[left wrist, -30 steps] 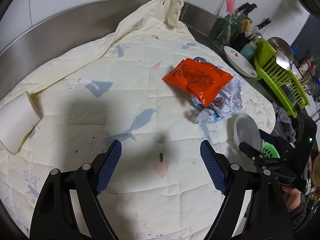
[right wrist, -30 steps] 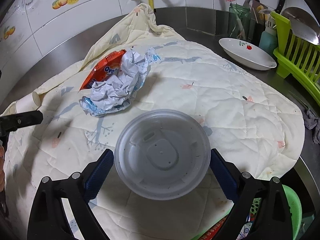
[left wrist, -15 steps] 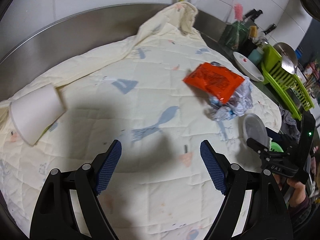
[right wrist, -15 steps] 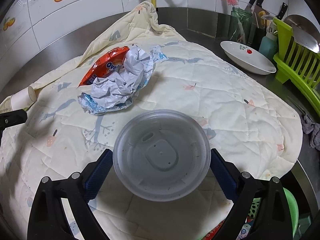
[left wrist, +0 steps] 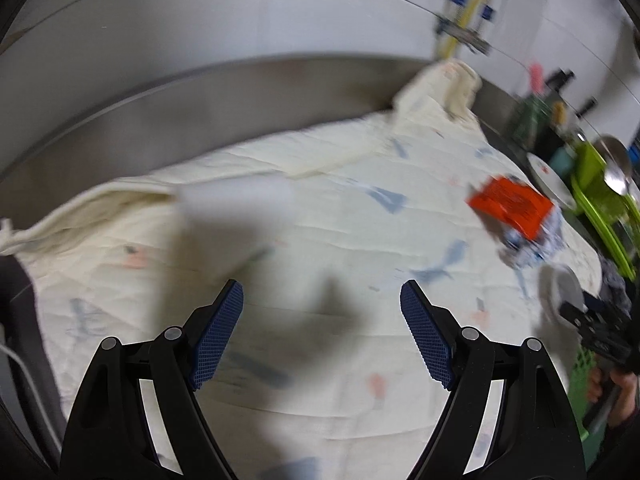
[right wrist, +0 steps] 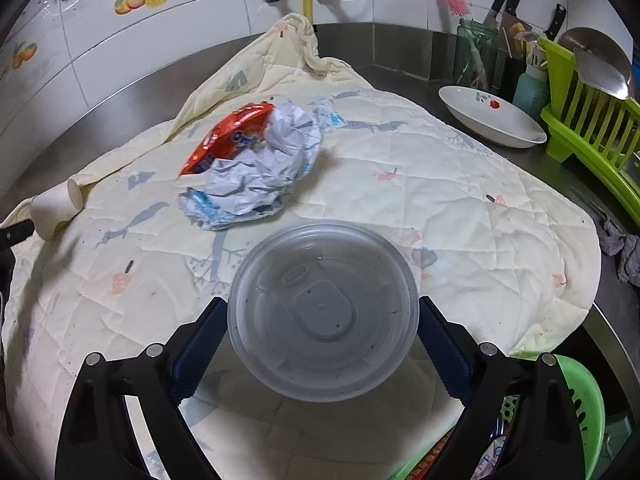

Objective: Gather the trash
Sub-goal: 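Grasp the white paper cup rim with the left tool while the right tool holds the lid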

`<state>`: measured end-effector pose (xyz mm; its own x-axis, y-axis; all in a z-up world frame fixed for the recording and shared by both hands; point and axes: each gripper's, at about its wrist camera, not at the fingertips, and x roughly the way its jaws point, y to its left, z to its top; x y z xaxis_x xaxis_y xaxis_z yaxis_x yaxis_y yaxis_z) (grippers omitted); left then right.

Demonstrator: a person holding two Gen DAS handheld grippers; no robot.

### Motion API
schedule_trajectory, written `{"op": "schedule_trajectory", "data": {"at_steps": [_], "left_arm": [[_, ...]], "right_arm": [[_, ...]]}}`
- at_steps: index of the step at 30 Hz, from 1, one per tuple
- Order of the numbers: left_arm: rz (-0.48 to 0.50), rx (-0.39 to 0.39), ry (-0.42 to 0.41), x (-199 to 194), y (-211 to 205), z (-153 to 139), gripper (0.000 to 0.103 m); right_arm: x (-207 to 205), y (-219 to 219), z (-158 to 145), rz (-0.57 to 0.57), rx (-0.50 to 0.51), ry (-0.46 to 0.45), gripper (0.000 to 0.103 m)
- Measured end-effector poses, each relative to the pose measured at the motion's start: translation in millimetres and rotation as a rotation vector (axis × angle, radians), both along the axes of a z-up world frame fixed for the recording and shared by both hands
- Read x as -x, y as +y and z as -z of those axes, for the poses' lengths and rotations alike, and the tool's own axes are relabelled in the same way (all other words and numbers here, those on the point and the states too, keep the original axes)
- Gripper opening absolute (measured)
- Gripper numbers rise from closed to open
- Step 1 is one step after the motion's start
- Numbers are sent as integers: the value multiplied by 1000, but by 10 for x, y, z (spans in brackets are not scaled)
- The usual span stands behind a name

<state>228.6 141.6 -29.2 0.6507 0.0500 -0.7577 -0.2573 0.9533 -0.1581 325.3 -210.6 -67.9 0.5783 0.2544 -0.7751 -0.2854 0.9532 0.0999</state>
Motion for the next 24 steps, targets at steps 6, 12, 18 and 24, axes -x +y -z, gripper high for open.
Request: {"op": "schedule_trajectory", "data": {"at_steps": [6,12,18,24], "left_arm": [[-91,31,-23,73,417,37,80],[-111,60,-8,-42,601,193,78],[-72,101,-13,-204,671,309,59],[-25,136,-24,-280,578,367,19]], "right_arm": [[102,104,-96,-19,3,-16,90],[166,181,-145,-29,1,-21,90],[259,231,-196,-48,1,-29,90],[373,241,-239,-56,-5,-37,90]]}}
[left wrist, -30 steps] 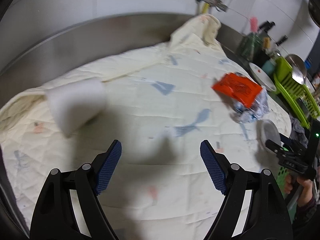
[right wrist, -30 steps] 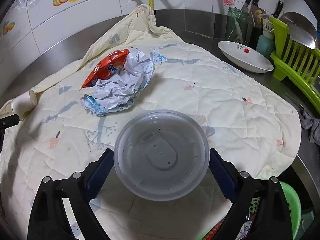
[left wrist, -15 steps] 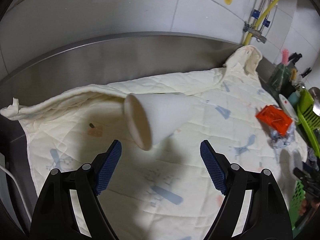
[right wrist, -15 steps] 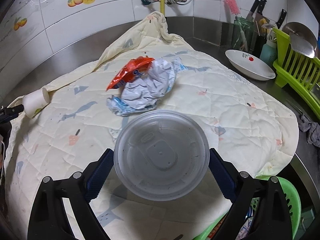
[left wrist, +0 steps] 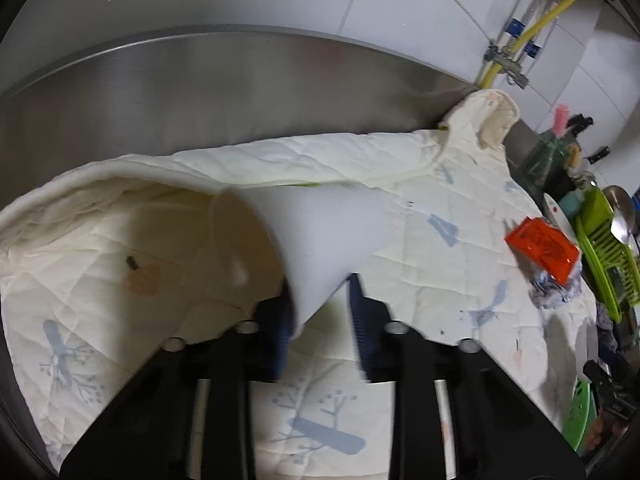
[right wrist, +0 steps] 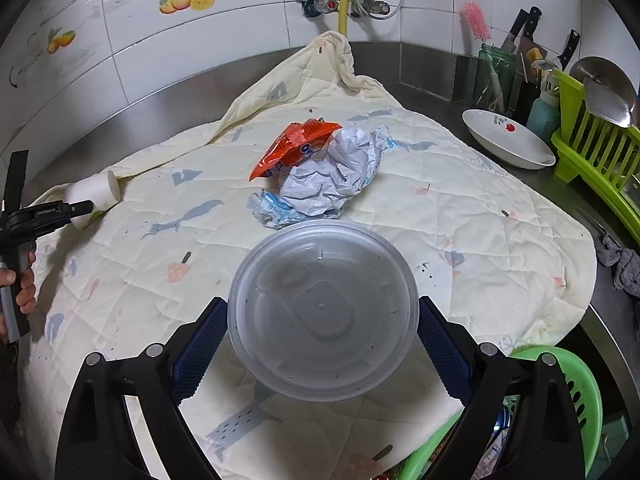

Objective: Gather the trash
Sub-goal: 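Grasp the white paper cup rim with the left tool while the right tool holds the lid, then carry the lid and paper cup over the basket and open both tools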

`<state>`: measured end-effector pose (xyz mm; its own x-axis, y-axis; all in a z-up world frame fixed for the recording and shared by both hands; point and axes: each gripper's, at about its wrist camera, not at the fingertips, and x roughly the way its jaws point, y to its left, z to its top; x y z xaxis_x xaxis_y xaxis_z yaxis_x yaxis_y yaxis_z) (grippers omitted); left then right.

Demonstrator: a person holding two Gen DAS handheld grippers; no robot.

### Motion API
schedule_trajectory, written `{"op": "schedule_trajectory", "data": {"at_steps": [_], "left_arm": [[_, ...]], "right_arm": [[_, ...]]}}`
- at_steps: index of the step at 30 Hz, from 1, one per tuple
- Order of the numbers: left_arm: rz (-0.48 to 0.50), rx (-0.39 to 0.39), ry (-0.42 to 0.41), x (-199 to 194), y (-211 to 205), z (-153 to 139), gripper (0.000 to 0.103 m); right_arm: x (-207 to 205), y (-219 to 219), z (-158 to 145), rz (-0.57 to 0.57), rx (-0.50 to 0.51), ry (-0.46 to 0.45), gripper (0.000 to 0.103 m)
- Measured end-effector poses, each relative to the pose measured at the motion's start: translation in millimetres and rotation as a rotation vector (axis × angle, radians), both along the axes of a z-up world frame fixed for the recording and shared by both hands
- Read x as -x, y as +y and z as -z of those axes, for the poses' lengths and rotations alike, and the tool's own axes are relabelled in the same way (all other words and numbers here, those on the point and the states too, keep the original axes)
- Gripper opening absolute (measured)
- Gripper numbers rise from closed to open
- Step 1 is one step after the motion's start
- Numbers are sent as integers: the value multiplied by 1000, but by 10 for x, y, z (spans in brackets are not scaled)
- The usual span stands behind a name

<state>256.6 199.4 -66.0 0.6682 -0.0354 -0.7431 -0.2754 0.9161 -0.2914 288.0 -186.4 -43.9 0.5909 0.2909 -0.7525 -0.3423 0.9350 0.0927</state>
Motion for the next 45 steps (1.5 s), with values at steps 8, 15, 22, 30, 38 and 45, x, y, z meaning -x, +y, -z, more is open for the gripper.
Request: {"op": "schedule_trajectory", "data": {"at_steps": [8,15,22,30,38,45], "left_arm": [[62,-41,-49,174,-342,-181,3],[164,-37,-106,440,-743,-374,3],[295,-19,-169,664,-1275,-552,3],[461,17,-207,776,-1962,-699,3],[627,70,-216,777,-2803,-749,3],[773,109,-188,736,-3596,-680,3]], "right_arm": [[201,-45,-70,-3,-14,-15,90],[416,-194,-85,13,-35,-18,90],[684,-502,-151,57,-52,-40,90],[989,-1003,-69,151,-6,-37,90],[1201,-1658,57,288,14,-7,90],[1372,-2189,210,389,-2,36,90]]}}
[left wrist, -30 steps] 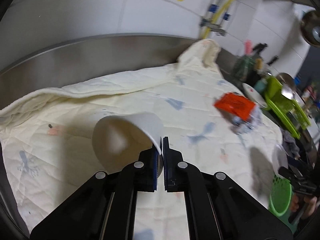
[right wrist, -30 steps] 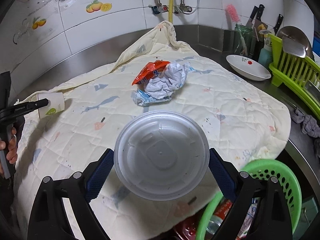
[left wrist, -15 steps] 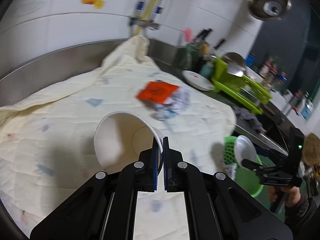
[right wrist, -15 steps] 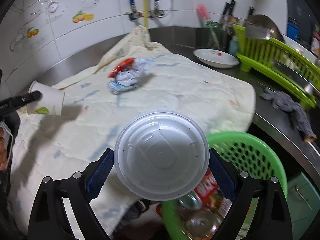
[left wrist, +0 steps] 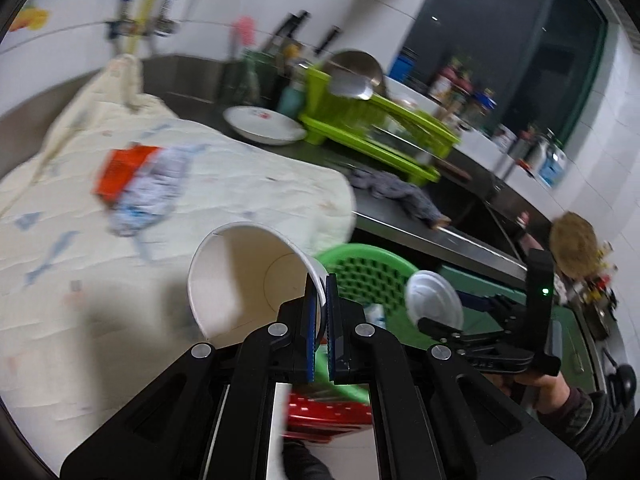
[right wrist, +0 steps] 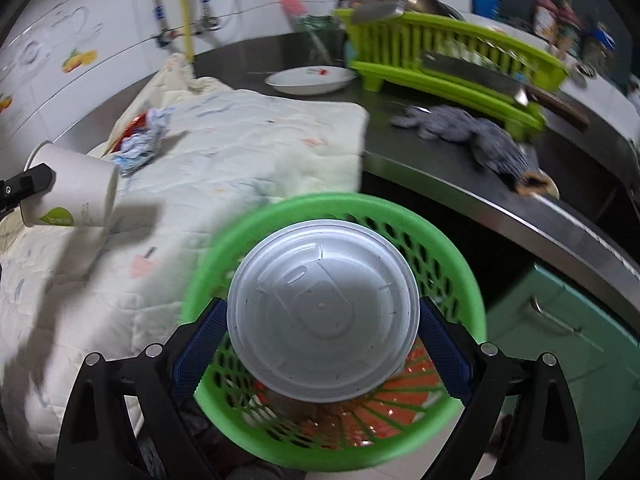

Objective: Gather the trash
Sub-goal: 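Carry the lid and paper cup over the basket and open both tools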

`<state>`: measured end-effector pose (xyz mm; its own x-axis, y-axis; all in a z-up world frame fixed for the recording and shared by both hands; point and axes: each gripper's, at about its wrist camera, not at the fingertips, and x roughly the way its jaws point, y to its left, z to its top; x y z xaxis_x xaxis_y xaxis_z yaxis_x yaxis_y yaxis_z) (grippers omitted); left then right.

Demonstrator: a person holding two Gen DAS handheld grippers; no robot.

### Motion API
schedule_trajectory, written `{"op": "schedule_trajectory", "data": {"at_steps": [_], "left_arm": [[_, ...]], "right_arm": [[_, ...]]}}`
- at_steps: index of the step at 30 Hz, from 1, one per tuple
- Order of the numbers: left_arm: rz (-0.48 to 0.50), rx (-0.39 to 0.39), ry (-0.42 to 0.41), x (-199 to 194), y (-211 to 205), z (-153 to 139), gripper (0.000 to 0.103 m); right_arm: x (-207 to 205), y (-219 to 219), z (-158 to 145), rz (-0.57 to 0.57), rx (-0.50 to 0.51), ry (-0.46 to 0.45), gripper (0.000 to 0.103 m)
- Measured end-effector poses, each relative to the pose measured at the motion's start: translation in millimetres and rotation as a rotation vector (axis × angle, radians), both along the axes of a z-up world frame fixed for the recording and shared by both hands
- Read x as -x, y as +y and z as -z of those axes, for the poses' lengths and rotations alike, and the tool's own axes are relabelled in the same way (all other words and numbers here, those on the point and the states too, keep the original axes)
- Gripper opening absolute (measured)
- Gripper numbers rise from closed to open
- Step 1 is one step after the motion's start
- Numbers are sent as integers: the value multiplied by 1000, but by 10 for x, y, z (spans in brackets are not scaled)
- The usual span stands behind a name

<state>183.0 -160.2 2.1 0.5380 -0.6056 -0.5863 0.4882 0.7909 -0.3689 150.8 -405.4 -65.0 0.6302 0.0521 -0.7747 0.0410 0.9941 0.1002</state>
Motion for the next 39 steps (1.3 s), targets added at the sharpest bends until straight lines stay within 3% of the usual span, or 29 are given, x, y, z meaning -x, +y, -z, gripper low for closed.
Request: {"op": "schedule_trajectory", "data": {"at_steps": [7,21,27,39], "left_arm": [[95,-34,33,-72,-682,141,3],[201,-53,130,-232,-1378,476,5],[216,-55,141,-225,-1405,522,24],[109,-122,62,-247,-838,291,26]], "right_arm": [[108,-199,117,24,-30,12,92],[253,-386,141,38,-70,-10,93],[280,-396,108,42,-70,-16,93],[125,-64,-123,-23,-61,-42,93]]}}
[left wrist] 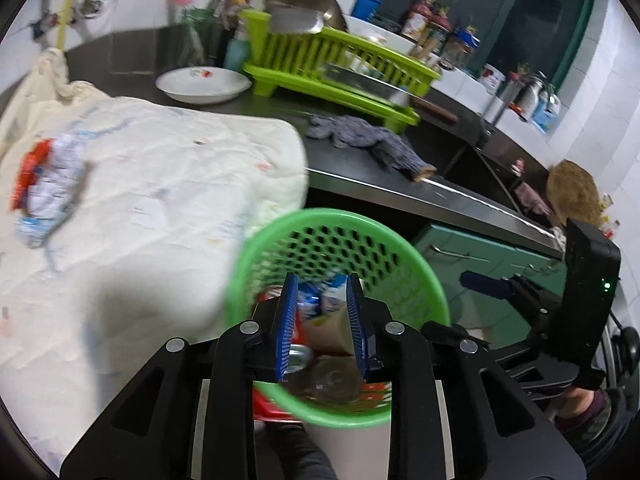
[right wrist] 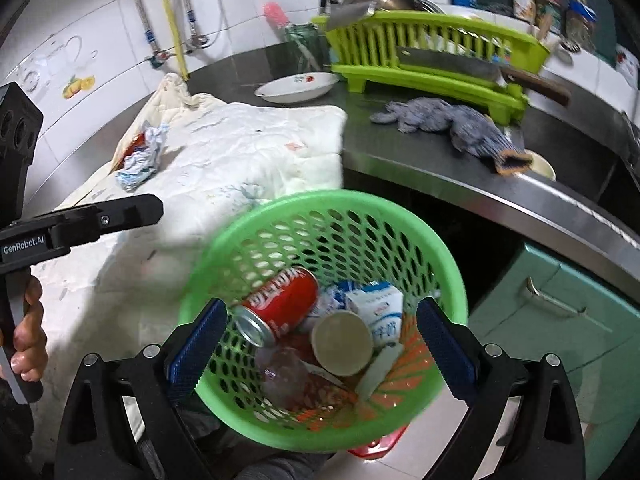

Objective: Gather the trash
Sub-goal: 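Carry the lid and paper cup over the basket and open both tools, then grasp the orange snack bag with the left tool while the right tool grasps the crumpled paper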

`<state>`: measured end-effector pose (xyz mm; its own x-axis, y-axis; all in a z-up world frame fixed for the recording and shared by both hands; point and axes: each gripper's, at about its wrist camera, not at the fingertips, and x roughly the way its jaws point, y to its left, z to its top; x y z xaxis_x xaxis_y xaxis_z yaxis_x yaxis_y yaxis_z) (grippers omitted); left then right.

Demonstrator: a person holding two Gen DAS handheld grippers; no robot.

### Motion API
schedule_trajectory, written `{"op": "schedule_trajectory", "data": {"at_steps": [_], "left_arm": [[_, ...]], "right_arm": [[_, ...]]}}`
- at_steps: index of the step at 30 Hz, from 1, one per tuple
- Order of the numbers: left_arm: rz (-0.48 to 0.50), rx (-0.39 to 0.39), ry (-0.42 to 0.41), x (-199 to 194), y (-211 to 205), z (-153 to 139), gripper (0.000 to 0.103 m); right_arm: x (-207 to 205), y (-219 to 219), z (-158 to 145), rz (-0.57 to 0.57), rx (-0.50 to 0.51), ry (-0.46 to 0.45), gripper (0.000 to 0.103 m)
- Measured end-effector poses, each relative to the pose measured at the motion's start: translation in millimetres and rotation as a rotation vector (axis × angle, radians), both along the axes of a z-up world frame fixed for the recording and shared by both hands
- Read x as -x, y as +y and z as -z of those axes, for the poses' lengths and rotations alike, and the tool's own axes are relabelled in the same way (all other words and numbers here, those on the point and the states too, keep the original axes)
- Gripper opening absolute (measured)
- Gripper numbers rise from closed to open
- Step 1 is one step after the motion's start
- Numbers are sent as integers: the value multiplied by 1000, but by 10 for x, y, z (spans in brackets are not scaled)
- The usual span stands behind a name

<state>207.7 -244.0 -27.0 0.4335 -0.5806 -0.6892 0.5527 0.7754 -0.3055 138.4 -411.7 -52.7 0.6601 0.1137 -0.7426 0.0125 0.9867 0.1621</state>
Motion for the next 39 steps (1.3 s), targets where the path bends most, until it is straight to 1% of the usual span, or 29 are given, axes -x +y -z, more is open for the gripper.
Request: {"op": "schedule_trajectory", "data": {"at_steps": [4,8,12,14,16,17,19,22,27,33,36,39], "left_arm": [[-61,-16,-18,-92,305,-83,27],[-145,-37,-34,-245,669,-157,28],[-261,-57,-51,-482,1049,-216,36],[-324,-68,-50,-637,1243,-228,39],[-368,-79,-48,-765,1380,-233,41],[-390,-90,-47,-845,1450,-229,44],[-423,-117,-48,-998,1548,-212,44],[-444,-149,-45,-1179,1600,-165,44],[-448,-192,-37,-1474,1619,-60,44],[-434,-186,24,-1744,1644,143,44],[-427,-175,33,-1783,1649,201,44],[-421,-188,18,-1804,1642,215,44]], "right_arm": [[-143,203,-103,-40,-11,-14,93],[-315,448,-212,-82,-19,-27,92],[-478,650,-280,-117,-16,-33,92],[-565,738,-295,-136,-13,-28,88],[-664,821,-306,-152,-12,-24,88],[-723,868,-312,-160,-11,-23,88],[-816,938,-319,-172,-13,-22,87],[-957,1048,-321,-193,-14,-20,86],[-1142,1235,-328,-228,-15,-20,86],[-1347,1423,-337,-263,-22,-21,86],[-1446,1494,-321,-274,-22,-18,86],[-1552,1580,-301,-284,-18,-15,86]]}}
